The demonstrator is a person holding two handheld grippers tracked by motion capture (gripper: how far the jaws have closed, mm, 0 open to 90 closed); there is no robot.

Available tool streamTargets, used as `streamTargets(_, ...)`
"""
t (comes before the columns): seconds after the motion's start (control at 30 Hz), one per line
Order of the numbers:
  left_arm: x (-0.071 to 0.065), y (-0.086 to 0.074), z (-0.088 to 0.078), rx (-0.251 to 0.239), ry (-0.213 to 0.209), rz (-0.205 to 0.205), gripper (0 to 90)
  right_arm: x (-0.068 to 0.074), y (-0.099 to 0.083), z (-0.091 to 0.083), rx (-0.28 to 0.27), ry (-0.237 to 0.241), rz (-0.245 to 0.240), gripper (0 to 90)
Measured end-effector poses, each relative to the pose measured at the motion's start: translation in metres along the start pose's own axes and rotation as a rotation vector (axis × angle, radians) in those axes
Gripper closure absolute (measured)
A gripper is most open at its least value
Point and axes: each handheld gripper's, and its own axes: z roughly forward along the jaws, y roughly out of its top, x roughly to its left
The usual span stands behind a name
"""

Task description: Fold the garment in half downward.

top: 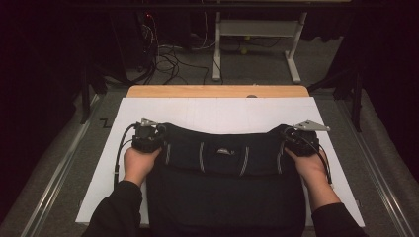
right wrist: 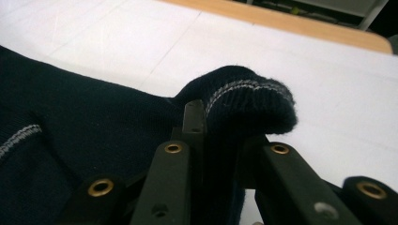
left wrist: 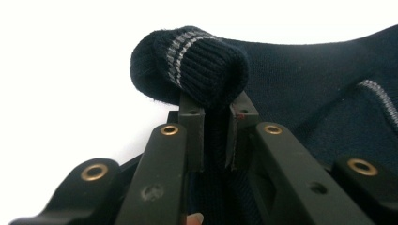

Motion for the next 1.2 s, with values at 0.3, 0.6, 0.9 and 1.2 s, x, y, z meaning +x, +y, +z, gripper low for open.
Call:
streamTargets(0.3,0.008,0.029,-0.009,-0.071,0.046,-0.046,76.0,-0.004,0.035,-0.001,-0.059,-0.063,-0.034,79.7)
streamTargets(0.6,0.013,0.019,0.019,0.017,0.027,-0.082,71.2,0.000,0.039,0.025,-0.017,-0.068,-0.035,74.6)
streamTargets(0.9,0.020,0.002,0.011,-0.026,0.015,-0.158,39.1,-0.004,0.023,0.030,0.010,-0.017,0.059,40.3)
streamTargets(1.2,0.011,-0.022,-0.001,-0.071,-0.099,-0.132,32.3,0.002,0.004,0.006,-0.032,0.046,0.049,41.5)
